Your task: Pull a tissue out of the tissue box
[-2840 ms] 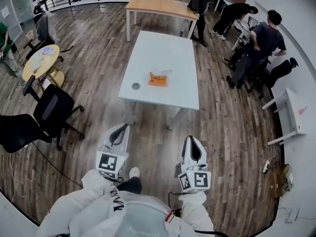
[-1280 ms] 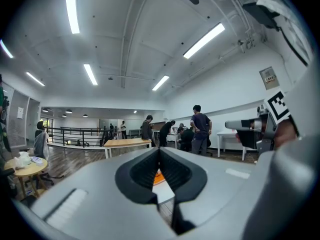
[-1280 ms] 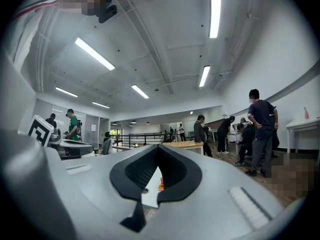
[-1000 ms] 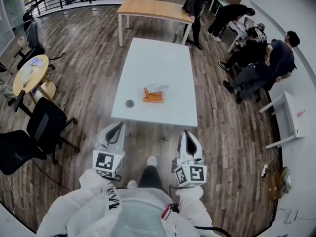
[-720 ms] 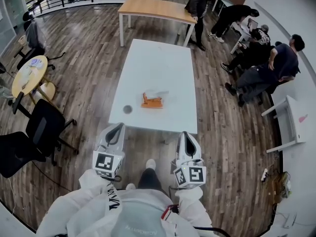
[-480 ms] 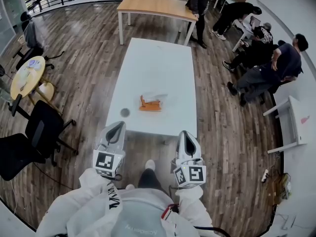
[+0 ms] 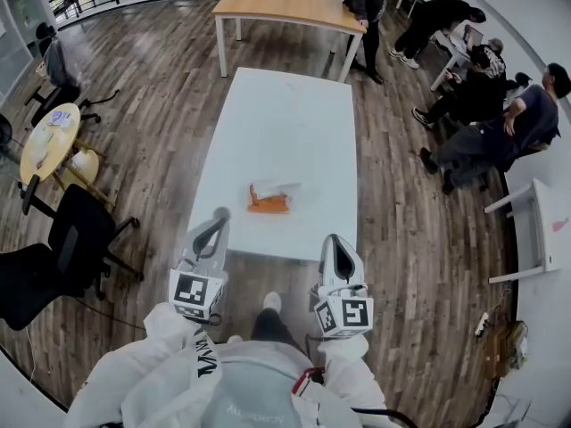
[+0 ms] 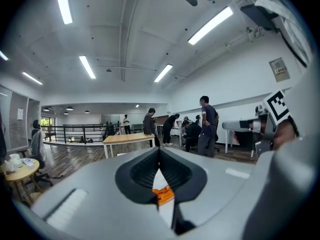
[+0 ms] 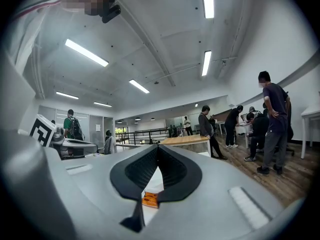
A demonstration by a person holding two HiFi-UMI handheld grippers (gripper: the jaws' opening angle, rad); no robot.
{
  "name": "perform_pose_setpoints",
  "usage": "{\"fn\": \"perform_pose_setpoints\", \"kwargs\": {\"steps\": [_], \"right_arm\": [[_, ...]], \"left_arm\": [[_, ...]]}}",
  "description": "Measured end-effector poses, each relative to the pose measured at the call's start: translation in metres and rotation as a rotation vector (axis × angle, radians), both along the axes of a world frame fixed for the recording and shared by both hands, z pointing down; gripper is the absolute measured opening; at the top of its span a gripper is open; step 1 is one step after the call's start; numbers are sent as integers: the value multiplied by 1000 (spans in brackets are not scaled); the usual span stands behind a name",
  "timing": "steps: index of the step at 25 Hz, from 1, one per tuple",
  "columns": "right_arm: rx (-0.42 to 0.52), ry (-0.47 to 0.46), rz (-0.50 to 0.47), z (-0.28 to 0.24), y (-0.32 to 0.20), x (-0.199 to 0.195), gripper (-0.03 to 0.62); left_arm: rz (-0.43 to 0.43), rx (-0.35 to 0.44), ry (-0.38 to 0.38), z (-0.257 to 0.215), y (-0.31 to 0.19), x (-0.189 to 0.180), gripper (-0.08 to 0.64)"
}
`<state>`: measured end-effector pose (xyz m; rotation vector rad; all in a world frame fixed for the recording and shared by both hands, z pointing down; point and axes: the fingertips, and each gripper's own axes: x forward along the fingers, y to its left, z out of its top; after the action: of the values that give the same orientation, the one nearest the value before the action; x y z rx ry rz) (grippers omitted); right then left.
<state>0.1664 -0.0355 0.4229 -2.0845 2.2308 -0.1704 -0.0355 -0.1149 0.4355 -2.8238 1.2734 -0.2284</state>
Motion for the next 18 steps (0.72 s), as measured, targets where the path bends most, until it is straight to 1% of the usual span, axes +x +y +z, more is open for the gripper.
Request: {"fn": "perform_pose_setpoints", "kwargs": {"steps": [9, 18], "right_arm": [[-17, -12, -26, 5, -27, 18, 0], [-13, -7, -72, 1, -54, 28, 0]], "left_arm": [[-27, -20, -9, 5, -20, 15, 0], [-65, -14, -7, 3, -41, 27, 0]]}}
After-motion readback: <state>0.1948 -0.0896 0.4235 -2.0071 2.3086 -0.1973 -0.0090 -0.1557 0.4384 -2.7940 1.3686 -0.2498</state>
